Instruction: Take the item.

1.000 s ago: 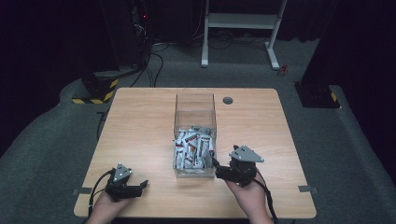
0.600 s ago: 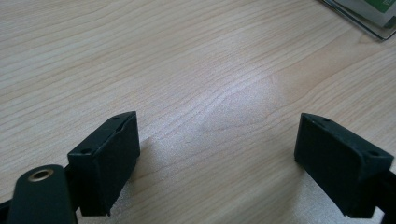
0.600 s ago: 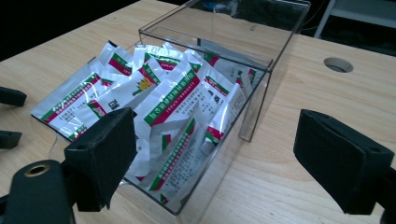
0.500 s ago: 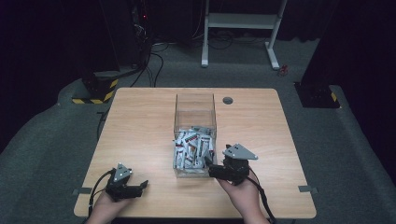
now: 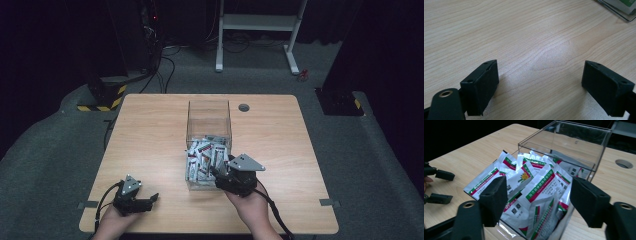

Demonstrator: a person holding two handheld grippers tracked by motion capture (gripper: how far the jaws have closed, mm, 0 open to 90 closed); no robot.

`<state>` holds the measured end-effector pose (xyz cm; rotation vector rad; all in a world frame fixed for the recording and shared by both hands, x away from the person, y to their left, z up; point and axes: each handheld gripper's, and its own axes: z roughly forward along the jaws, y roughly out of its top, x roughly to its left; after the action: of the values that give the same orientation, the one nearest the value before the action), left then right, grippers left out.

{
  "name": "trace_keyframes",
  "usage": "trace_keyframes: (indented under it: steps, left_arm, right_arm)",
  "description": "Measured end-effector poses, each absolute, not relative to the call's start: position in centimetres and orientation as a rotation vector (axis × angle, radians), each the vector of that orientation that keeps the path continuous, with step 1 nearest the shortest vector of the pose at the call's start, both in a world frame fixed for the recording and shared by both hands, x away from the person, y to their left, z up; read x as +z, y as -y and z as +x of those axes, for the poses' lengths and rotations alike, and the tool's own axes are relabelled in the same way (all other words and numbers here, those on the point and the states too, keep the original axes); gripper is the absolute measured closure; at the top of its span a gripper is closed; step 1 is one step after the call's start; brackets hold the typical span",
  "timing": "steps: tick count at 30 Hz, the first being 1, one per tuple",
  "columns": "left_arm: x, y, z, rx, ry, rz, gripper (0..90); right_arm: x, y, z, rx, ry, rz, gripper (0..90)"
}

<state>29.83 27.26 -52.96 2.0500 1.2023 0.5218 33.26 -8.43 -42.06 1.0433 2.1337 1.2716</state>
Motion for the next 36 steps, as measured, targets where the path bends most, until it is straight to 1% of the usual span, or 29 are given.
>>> trace_keyframes:
  steps: [8, 9, 10, 11, 15, 18, 36]
  left_arm:
    - [-53.0, -27.3, 29.8, 0.519, -1.201, 2.051, 14.4]
    - [-53.0, -27.3, 29.8, 0.519, -1.200, 2.051, 14.4]
    - [-53.0, -27.3, 29.8, 0.519, -1.199, 2.051, 14.4]
    - [-53.0, -27.3, 29.8, 0.519, -1.199, 2.051, 14.4]
    - [-52.9, -27.3, 29.8, 0.517, -1.199, 2.052, 14.4]
    - [-53.0, -27.3, 29.8, 0.519, -1.199, 2.051, 14.5]
    - [-53.0, -27.3, 29.8, 0.522, -1.192, 2.056, 14.5]
  right_arm:
    - [-42.5, 7.3, 33.8, 1.237, -2.158, 1.056, 33.6]
    - [-42.6, 7.2, 33.9, 1.235, -2.153, 1.060, 34.5]
    - [-42.7, 7.2, 34.0, 1.234, -2.151, 1.056, 39.9]
    - [-42.7, 7.1, 34.0, 1.237, -2.152, 1.042, 42.4]
    - [-42.8, 6.8, 34.1, 1.224, -2.141, 1.027, 44.7]
    - [-42.9, 6.6, 34.2, 1.211, -2.123, 1.035, 48.3]
    - [-43.7, 5.6, 35.6, 1.132, -2.148, 1.068, 55.5]
